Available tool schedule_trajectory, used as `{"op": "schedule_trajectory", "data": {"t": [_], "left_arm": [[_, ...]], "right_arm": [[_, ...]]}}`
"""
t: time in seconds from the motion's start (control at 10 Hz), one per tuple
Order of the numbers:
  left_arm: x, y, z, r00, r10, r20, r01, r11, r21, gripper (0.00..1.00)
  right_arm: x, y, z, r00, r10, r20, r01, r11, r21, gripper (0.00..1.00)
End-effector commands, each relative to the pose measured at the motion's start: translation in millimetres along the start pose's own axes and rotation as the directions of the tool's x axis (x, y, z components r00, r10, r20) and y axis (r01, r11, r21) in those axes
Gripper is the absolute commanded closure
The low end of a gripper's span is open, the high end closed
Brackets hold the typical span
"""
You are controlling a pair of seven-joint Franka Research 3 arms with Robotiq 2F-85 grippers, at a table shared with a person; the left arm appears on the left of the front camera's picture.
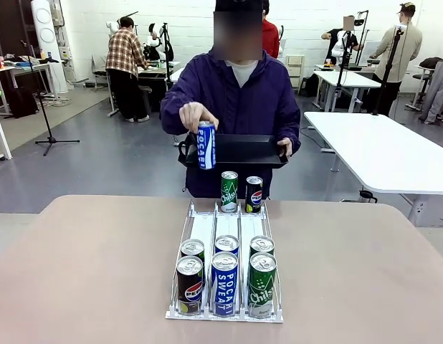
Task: Retrieve and hand over the desired beverage to the person.
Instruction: Pick up a can of the same type that the person held from the Automatic Can Dispenser.
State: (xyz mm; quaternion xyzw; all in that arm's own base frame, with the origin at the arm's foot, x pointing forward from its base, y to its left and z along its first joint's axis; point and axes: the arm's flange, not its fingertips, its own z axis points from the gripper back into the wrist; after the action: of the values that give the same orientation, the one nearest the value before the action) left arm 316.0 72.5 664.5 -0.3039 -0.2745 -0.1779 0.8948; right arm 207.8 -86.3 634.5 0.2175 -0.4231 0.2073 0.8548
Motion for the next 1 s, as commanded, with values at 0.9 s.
{"op": "schedule_trajectory", "data": {"t": [0.9], "left_arm": [[0.7, 0.5, 1.0, 1.000, 0.001, 0.014, -0.001, 1.000, 0.002, 0.00]], "right_arm": [[0.2, 0.7, -1.1, 1.000, 0.007, -0.004, -0.007, 1.000, 0.004, 0.00]]}}
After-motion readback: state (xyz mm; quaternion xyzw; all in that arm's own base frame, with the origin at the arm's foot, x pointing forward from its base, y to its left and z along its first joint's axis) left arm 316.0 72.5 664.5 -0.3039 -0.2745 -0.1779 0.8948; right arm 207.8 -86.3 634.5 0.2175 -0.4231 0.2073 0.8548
